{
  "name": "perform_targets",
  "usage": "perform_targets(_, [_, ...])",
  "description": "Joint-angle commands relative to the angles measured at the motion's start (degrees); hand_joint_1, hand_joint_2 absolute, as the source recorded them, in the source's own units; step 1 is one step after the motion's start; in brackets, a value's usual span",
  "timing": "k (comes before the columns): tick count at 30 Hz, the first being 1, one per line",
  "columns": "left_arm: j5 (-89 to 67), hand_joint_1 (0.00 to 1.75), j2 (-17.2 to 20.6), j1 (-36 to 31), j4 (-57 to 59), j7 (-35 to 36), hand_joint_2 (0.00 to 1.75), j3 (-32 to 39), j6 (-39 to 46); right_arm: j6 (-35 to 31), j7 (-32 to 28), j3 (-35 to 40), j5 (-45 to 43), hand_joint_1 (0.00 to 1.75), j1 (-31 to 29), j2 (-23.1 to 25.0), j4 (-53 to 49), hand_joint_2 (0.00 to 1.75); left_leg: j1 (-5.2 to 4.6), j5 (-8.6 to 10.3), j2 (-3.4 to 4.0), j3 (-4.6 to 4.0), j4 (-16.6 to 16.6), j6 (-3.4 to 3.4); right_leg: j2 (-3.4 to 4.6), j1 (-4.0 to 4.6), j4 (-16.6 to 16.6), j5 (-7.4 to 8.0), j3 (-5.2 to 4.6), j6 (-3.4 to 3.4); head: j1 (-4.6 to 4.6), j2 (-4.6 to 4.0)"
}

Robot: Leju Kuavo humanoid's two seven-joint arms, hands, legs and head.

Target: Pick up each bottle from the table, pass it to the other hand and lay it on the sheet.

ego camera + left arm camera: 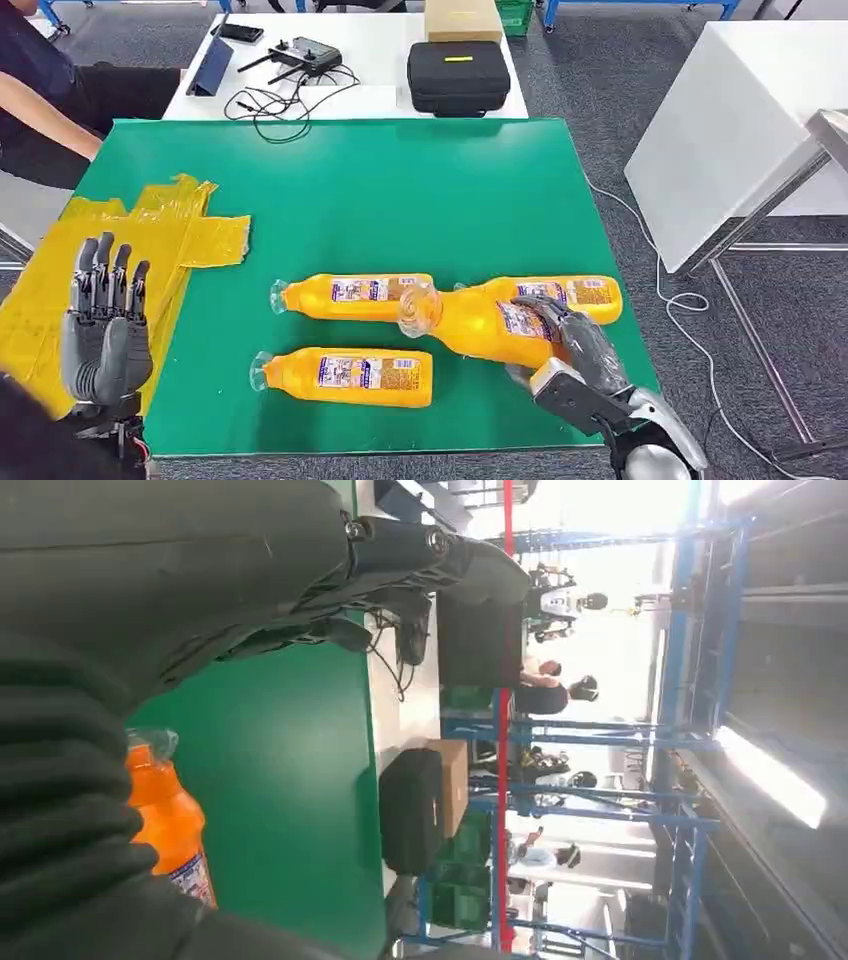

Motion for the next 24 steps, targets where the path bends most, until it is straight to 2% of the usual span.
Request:
perform_targets(1, [0.0,0.00,0.5,-1.7,3.8,0.3,1.75,0.7,-0.2,-0.4,-0.1,1.7,-0.3,1.75,-0.6,-1.4,-1.8,1.75,-0.01,-0.09,-0.04,0.26,-0.1,0.00,-0.15,0.01,-0.1,-0.11,0.26,0.02,0.02,0.00])
perform_targets(3, [0.0,0.00,0.5,-1.7,3.8,0.3,1.75,0.7,-0.2,-0.4,-0.1,1.7,-0.3,1.75,-0.6,-1.4,-1.8,1.75,-0.04,-0.06,-0.01,0.15,-0.1,0.00,-0.09,-0.02,-0.1,-0.09,0.14,0.02,0.02,0.00])
perform_targets(4, [1.5,0.00,0.4,-1.8,4.1,0.6,1.75,0.7,-1.1,-1.5,-4.9,2.7,-4.0,1.75,-1.6,-2.2,-2.5,1.75,-0.04,-0.08,0.00,0.21,-0.1,-0.01,-0.10,-0.01,-0.1,-0.10,0.21,0.02,0.02,0.00])
perform_targets(5, [2.4,0.00,0.3,-2.0,4.6,0.8,1.75,0.3,-1.9,-1.0,-6.6,3.2,-7.4,1.75,-4.0,-2.3,-3.2,1.75,-0.03,-0.08,0.03,0.16,-0.1,-0.01,-0.06,0.00,-0.1,-0.09,0.15,0.02,0.02,0.00])
perform_targets(7, [4.2,0.00,0.0,-2.0,5.3,1.2,1.75,-1.0,-3.9,-0.8,-6.4,5.2,-9.0,1.75,-7.4,-0.9,-3.9,1.75,-0.09,-0.04,0.13,-0.04,0.0,-0.02,0.08,-0.06,0.0,0.00,-0.09,0.02,0.02,0.00])
perform_targets(8, [4.2,0.00,-0.2,-2.3,5.8,1.2,1.75,-1.9,-4.0,-1.4,-5.5,6.9,-9.4,1.75,-9.4,0.2,-3.6,1.75,-0.08,-0.12,0.26,0.14,-0.1,-0.04,0.15,-0.05,0.0,-0.04,0.06,0.02,0.02,0.00])
perform_targets(9, [4.3,0.00,-0.2,-3.0,6.4,1.3,1.75,-2.9,-4.8,-1.7,-5.0,8.1,-9.9,1.75,-11.2,1.1,-2.5,1.75,-0.07,-0.05,0.22,-0.12,-0.1,-0.03,0.16,-0.06,0.0,0.02,-0.09,0.01,0.02,0.00])
perform_targets(10, [4.6,0.00,-0.6,-3.7,6.8,1.3,1.75,-3.2,-4.8,-2.8,-4.6,9.6,-9.9,1.75,-12.9,1.5,-1.2,1.75,-0.07,-0.11,0.43,0.08,-0.1,-0.06,0.30,-0.05,0.0,0.02,0.05,0.00,0.02,0.00])
perform_targets(11, [4.5,0.00,-0.5,-4.8,7.8,1.5,1.75,-4.4,-4.8,-3.7,-3.3,11.2,-10.4,1.75,-15.4,2.1,0.3,1.75,-0.03,-0.03,0.17,-0.14,-0.1,-0.04,0.14,-0.03,0.0,0.04,-0.10,0.00,0.02,0.00])
perform_targets(12, [4.7,0.00,-0.6,-7.2,9.7,2.1,1.75,-6.3,-5.0,-6.3,-1.8,14.1,-10.7,1.75,-20.5,3.4,4.5,1.75,-0.04,-0.05,0.33,0.05,-0.1,-0.06,0.24,-0.03,-0.1,0.06,0.00,0.00,0.00,0.00])
perform_targets(14, [5.5,0.00,-0.7,-8.7,11.0,2.7,1.75,-7.4,-5.3,-7.3,-1.0,15.8,-11.5,1.75,-24.1,4.3,7.6,1.75,-0.04,0.01,0.35,0.05,-0.1,-0.07,0.24,-0.02,-0.1,0.12,-0.04,-0.01,0.04,0.00])
perform_targets(16, [7.9,0.00,-0.7,-12.1,14.4,3.9,1.75,-10.3,-7.8,-11.2,0.4,18.3,-11.1,1.75,-29.7,6.2,13.5,1.75,-0.04,0.06,0.35,0.06,-0.1,-0.03,0.24,-0.04,-0.1,0.14,0.00,-0.01,0.00,0.00])
perform_targets(17, [10.5,0.00,-0.9,-15.1,17.4,4.8,1.75,-12.5,-10.5,-14.4,0.6,19.0,-9.5,1.75,-33.0,8.7,17.6,1.75,0.00,0.12,0.21,-0.03,-0.1,-0.02,0.14,0.00,-0.1,0.13,-0.07,-0.01,0.02,0.00])
perform_targets(21, [11.2,0.00,-0.7,-16.4,18.7,4.7,1.75,-13.8,-9.5,-15.5,0.7,20.0,-9.4,1.75,-34.3,9.3,19.3,1.75,-0.02,0.23,0.12,-0.04,-0.1,-0.04,0.05,-0.02,0.0,0.14,-0.07,-0.01,0.02,0.00])
perform_targets(22, [13.2,0.00,-2.0,-18.7,19.9,6.2,1.75,-15.9,-14.0,-20.0,3.8,21.2,-4.2,1.75,-38.9,13.4,25.9,1.75,-0.03,0.24,0.16,0.11,-0.1,-0.06,0.05,-0.02,0.0,0.15,0.06,0.01,0.00,0.00])
perform_targets(24, [12.9,0.00,-3.6,-21.0,20.3,7.5,1.75,-18.4,-11.4,-23.0,3.4,22.5,-2.8,1.75,-45.1,18.3,36.1,1.75,-0.02,0.19,0.25,0.28,-0.1,-0.08,0.09,0.01,0.0,0.12,0.17,0.02,0.02,0.00])
